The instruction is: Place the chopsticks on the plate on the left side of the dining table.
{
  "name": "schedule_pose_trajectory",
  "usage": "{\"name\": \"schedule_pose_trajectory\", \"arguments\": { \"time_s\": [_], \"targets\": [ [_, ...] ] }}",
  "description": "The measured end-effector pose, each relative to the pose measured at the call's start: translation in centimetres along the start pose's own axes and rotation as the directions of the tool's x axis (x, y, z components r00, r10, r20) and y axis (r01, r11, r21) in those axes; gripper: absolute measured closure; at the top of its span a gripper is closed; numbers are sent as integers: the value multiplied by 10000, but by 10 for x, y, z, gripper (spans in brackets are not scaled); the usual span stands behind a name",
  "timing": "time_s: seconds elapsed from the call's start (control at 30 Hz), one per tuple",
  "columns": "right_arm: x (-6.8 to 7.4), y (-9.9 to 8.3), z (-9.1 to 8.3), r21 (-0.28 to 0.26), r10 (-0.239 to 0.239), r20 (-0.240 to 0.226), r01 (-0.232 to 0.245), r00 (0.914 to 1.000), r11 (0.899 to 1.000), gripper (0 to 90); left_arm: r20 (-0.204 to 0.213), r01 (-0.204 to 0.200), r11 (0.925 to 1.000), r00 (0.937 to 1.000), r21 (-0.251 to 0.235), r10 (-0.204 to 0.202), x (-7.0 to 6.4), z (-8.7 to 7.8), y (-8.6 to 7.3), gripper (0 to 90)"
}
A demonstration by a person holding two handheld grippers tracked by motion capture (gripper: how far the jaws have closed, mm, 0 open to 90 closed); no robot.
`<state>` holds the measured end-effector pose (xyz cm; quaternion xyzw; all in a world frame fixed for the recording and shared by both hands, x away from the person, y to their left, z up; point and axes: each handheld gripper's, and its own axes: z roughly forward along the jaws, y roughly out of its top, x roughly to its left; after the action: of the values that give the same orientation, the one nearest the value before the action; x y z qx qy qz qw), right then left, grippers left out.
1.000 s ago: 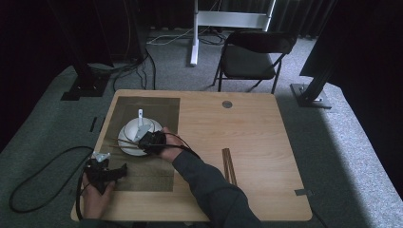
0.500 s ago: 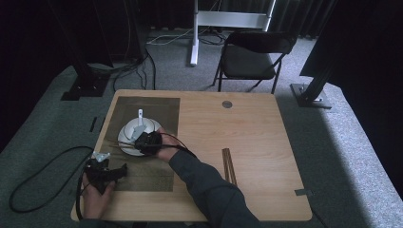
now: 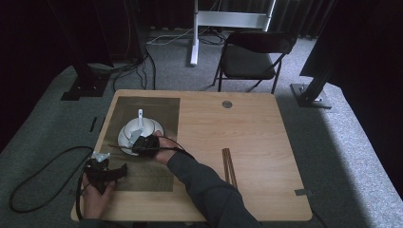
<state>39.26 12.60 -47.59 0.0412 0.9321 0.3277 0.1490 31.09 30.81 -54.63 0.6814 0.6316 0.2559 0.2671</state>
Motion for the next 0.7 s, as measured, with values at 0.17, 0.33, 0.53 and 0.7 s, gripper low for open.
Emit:
{"name": "schedule_pose_trajectory", "arguments": {
  "time_s": [0.17, 0.33, 0.53, 0.7],
  "targets": [
    [2, -2, 3, 17, -53, -116, 54, 9999, 10000, 849, -2, -2, 10000, 10000, 2, 2, 0, 0, 0, 2],
    [5, -2, 8, 166, -194, -153, 196, 9997, 9997, 849, -4, -4, 10000, 10000, -2, 4, 0, 0, 0, 2],
    [4, -5, 12, 335, -167, -121, 171, 9998, 9993, 849, -2, -3, 10000, 10000, -1, 3, 0, 0, 0, 2],
    [4, -5, 14, 375, -133, -96, 136, 9999, 9992, 848, -2, -3, 10000, 10000, 0, 3, 0, 0, 0, 2]
  ]
}}
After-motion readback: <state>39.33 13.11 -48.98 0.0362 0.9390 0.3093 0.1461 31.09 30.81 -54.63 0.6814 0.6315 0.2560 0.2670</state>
